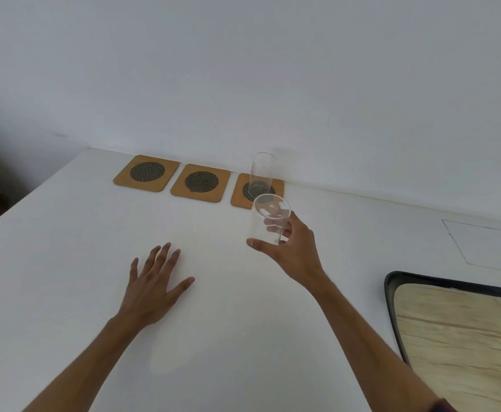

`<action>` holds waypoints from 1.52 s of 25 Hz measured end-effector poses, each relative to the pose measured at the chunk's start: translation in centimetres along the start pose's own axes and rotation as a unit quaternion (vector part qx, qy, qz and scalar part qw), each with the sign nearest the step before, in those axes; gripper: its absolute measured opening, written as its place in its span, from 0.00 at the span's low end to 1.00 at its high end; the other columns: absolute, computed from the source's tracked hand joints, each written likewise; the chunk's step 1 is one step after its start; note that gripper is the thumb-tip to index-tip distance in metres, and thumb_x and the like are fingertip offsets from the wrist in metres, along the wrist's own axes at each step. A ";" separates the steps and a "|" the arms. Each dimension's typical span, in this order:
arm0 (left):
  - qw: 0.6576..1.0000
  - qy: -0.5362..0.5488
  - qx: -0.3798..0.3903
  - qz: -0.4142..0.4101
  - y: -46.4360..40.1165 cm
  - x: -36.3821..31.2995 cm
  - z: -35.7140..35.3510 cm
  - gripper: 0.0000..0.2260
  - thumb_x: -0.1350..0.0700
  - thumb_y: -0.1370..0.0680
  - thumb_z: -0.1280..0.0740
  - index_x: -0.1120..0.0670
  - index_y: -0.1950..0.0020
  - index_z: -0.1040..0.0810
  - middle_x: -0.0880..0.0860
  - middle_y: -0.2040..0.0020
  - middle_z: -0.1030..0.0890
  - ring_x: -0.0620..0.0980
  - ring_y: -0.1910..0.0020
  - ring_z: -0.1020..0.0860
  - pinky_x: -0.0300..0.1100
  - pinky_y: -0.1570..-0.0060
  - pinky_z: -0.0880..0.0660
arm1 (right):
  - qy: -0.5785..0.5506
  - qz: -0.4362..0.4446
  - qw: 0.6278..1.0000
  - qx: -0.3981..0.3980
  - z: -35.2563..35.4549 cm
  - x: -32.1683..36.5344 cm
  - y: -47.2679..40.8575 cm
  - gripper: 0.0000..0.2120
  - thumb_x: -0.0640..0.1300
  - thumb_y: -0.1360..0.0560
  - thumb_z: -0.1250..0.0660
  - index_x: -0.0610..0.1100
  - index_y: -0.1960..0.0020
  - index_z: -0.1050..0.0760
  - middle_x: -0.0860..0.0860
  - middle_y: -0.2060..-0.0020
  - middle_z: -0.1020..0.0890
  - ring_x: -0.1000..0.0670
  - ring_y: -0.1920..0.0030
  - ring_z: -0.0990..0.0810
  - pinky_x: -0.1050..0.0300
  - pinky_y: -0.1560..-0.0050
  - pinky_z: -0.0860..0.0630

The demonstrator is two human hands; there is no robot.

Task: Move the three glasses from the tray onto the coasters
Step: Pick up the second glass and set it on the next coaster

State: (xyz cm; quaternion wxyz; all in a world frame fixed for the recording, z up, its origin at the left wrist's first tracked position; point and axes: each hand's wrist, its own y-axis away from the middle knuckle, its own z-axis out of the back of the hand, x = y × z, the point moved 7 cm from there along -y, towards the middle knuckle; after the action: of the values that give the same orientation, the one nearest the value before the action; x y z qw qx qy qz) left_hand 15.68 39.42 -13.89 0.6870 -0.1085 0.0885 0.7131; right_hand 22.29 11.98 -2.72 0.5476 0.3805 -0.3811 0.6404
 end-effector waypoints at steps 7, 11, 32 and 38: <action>1.000 -0.010 0.015 -0.010 -3.3 1.5 -1.0 0.38 0.27 0.28 0.58 0.45 0.22 0.54 0.50 0.20 0.52 0.49 0.22 0.54 0.59 0.25 0.57 | -0.010 0.021 0.999 0.029 -4.6 1.5 -8.8 0.37 0.48 0.39 0.17 0.44 0.34 0.27 0.53 0.46 0.18 0.53 0.44 0.18 0.62 0.45 0.22; 1.000 -0.017 0.014 -0.013 -6.0 2.5 -1.0 0.36 0.27 0.27 0.58 0.42 0.22 0.54 0.48 0.20 0.52 0.47 0.22 0.55 0.59 0.25 0.57 | -0.010 0.010 0.999 0.031 -7.8 0.7 -14.1 0.32 0.48 0.39 0.16 0.44 0.41 0.27 0.55 0.49 0.19 0.54 0.47 0.20 0.53 0.45 0.21; 1.000 -0.003 0.003 -0.004 -8.8 3.0 -0.9 0.35 0.27 0.26 0.57 0.40 0.23 0.55 0.47 0.20 0.54 0.47 0.22 0.58 0.60 0.25 0.57 | 0.030 0.000 0.999 0.031 -18.0 -1.8 -26.4 0.36 0.52 0.37 0.19 0.43 0.35 0.31 0.46 0.41 0.19 0.49 0.41 0.21 0.56 0.45 0.25; 1.000 -0.007 0.008 -0.003 -8.9 3.1 -1.0 0.35 0.27 0.26 0.56 0.40 0.23 0.56 0.46 0.20 0.55 0.46 0.22 0.59 0.60 0.25 0.58 | 0.047 0.005 0.998 0.038 -18.9 -1.8 -27.0 0.38 0.54 0.37 0.19 0.44 0.34 0.31 0.48 0.42 0.20 0.47 0.41 0.20 0.52 0.43 0.23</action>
State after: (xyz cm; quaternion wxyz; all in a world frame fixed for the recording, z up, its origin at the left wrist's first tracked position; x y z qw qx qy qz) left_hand 24.49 42.48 -15.51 0.6903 -0.0985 0.0892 0.7112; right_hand 47.90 31.27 -10.33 0.5471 0.3686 -0.3320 0.6743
